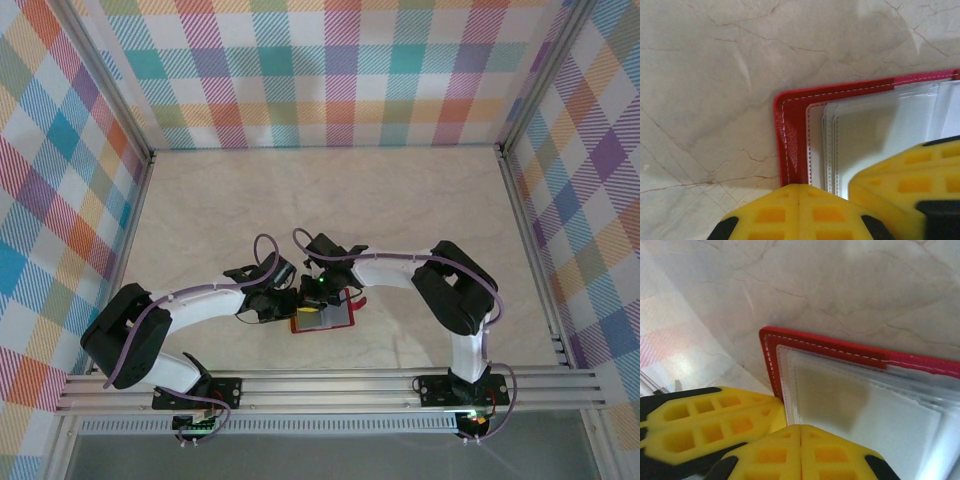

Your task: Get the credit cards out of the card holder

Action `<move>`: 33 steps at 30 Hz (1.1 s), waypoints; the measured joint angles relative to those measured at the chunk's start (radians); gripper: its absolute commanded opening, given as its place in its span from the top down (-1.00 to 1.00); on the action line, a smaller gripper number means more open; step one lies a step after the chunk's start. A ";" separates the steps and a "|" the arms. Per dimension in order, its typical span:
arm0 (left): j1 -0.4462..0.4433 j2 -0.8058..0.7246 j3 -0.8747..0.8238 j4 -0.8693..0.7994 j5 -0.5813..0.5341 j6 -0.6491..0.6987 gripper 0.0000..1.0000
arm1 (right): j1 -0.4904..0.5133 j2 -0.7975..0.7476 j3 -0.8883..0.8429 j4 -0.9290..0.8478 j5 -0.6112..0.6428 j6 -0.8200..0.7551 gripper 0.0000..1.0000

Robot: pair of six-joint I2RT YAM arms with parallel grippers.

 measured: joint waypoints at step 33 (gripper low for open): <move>0.004 -0.011 0.000 -0.017 -0.001 0.000 0.93 | 0.057 -0.013 0.112 -0.372 0.306 -0.074 0.03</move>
